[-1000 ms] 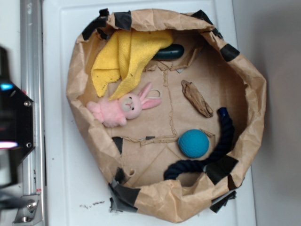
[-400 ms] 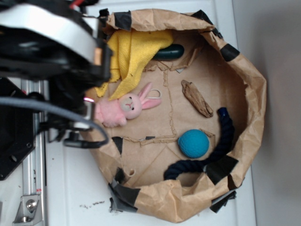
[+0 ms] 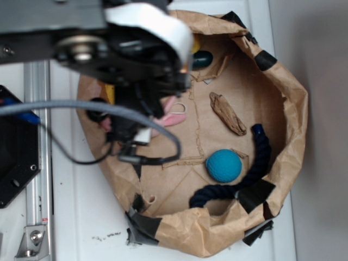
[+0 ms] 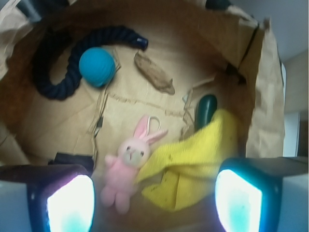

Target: Grab the wood chip.

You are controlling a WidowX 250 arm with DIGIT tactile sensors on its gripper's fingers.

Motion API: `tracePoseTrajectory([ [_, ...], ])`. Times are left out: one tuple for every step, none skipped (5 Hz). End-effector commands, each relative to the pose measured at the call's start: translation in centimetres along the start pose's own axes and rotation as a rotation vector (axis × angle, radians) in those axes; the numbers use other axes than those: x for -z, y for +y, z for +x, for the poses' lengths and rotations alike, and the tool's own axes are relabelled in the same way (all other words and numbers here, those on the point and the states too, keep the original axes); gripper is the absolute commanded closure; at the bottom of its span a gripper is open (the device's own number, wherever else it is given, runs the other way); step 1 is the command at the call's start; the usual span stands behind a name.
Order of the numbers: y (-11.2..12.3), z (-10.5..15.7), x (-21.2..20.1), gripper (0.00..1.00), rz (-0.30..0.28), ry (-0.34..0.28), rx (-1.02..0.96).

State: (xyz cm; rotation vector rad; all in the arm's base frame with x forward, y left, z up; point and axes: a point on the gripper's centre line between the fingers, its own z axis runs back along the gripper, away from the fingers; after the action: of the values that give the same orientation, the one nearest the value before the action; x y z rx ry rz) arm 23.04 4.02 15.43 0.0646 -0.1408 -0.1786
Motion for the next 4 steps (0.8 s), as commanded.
tracePoseTrajectory([
  [0.0, 3.5, 3.5, 0.0, 0.028, -0.041, 0.088],
  [-0.8, 4.8, 7.1, 0.0, 0.043, -0.055, 0.161],
  [-0.6, 5.8, 9.2, 0.0, 0.003, -0.071, 0.208],
  [0.3, 6.5, 10.7, 0.0, 0.008, -0.061, 0.209],
])
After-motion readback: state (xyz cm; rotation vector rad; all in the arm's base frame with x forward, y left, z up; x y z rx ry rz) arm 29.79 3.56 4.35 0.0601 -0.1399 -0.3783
